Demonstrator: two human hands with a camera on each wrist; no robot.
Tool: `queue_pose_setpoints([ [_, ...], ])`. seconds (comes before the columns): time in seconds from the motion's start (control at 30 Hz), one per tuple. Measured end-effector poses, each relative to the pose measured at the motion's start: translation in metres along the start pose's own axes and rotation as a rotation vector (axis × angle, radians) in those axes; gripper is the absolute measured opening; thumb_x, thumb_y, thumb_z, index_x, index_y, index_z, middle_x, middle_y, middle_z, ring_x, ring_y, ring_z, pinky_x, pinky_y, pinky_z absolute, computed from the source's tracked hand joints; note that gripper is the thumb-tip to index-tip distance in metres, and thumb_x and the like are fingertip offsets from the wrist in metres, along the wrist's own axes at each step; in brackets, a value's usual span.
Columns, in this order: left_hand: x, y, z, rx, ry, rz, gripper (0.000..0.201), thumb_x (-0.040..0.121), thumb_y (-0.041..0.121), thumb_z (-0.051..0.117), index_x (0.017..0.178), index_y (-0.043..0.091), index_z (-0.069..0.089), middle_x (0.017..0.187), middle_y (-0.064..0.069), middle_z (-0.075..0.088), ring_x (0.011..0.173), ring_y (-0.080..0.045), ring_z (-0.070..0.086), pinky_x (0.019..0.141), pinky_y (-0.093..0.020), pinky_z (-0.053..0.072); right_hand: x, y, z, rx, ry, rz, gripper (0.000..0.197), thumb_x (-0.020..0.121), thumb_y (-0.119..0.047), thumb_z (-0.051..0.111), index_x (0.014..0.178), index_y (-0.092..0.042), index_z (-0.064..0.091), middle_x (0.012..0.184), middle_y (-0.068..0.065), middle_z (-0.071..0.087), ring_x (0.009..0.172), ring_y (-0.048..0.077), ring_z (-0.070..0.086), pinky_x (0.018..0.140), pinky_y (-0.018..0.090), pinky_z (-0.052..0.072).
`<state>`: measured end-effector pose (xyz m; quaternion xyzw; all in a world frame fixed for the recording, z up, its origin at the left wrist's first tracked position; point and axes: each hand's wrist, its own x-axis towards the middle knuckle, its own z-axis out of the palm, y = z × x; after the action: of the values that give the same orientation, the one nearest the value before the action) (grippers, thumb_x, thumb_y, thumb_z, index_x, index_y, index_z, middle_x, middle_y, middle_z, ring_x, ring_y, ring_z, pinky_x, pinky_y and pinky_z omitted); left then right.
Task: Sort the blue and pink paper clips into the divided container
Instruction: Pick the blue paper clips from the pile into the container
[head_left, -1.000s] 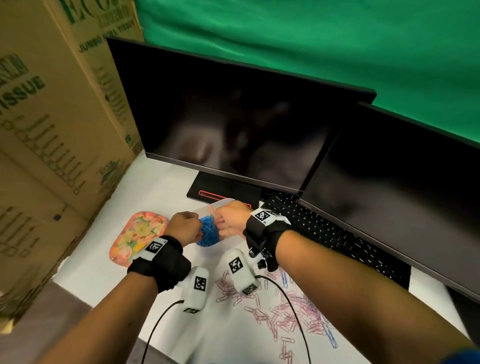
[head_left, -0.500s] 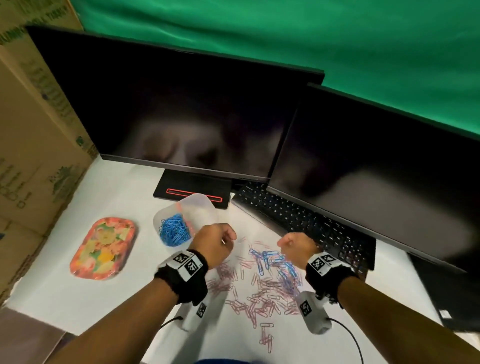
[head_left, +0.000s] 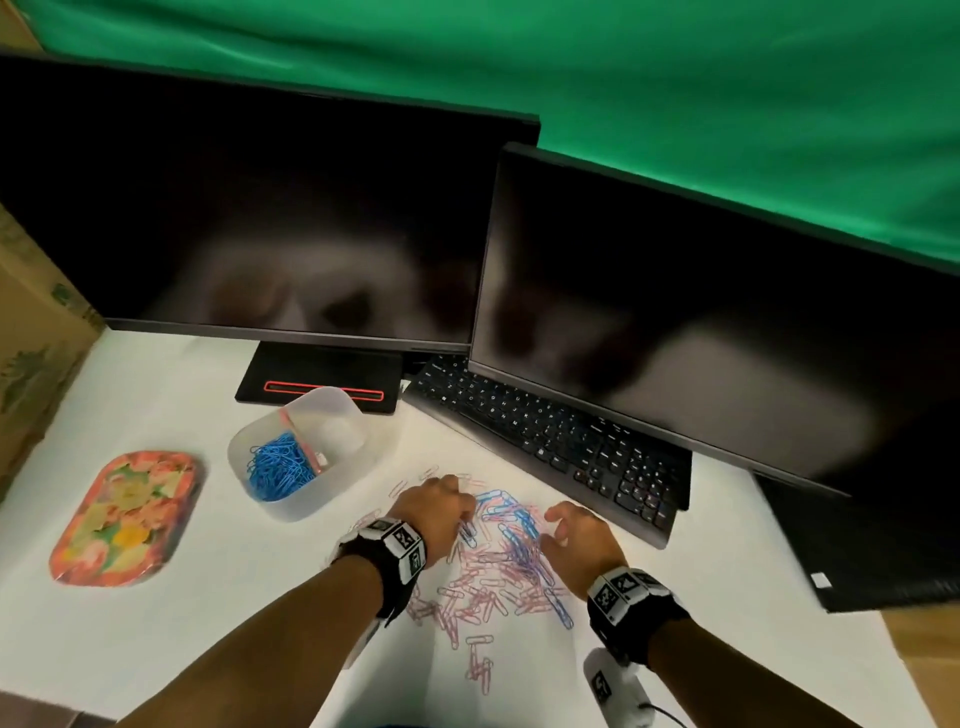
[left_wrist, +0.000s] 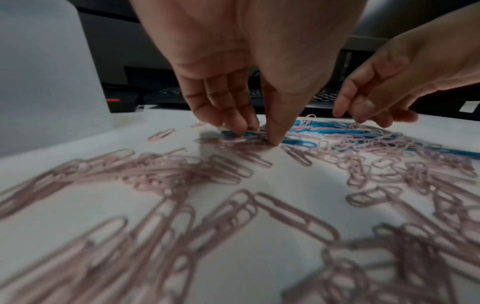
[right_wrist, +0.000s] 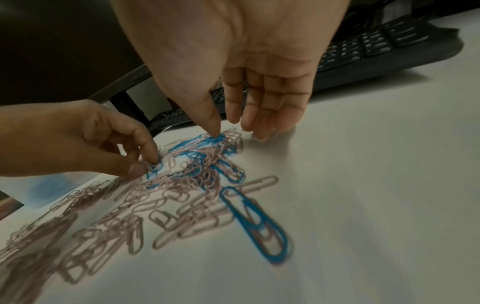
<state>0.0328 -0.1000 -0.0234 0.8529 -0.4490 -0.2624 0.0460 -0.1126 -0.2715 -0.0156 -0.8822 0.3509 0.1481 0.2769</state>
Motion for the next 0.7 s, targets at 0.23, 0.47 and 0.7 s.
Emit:
queue_pose_setpoints([
  [0.23,-0.017,-0.001,0.011,-0.165,0.156,-0.099,0.015,0.085,0.020,0.048,0.093,0.024,0.060,0.100,0.003,0.059,0.095,-0.020,0.059,0.074,-0.030,0.048,0.014,-0.014,0.006,-0.118,0.014,-0.069,0.026,0.089,-0.036,0.058,0.112,-0.024,0.060,0.114,-0.001,0.059,0.100,0.018,0.062,0.083,0.028,0.050],
  [0.47,-0.023,-0.010,0.008,-0.578,0.329,-0.249,0.014,0.085,0.011,0.052,0.078,0.023,0.057,0.079,-0.002,0.070,0.076,-0.022,0.065,0.071,-0.028,0.052,0.014,-0.007,0.010,-0.067,0.019,-0.081,0.017,0.092,-0.029,0.051,0.097,-0.020,0.065,0.102,0.003,0.063,0.092,0.020,0.062,0.078,0.025,0.050],
  [0.7,-0.017,-0.019,0.004,-1.274,0.333,-0.436,0.021,0.092,-0.004,0.050,0.087,0.011,0.063,0.077,-0.009,0.065,0.064,-0.022,0.067,0.061,-0.028,0.053,0.011,0.014,0.003,0.239,0.008,-0.056,0.016,0.088,-0.016,0.059,0.075,-0.023,0.064,0.078,-0.002,0.069,0.071,0.013,0.063,0.062,0.017,0.050],
])
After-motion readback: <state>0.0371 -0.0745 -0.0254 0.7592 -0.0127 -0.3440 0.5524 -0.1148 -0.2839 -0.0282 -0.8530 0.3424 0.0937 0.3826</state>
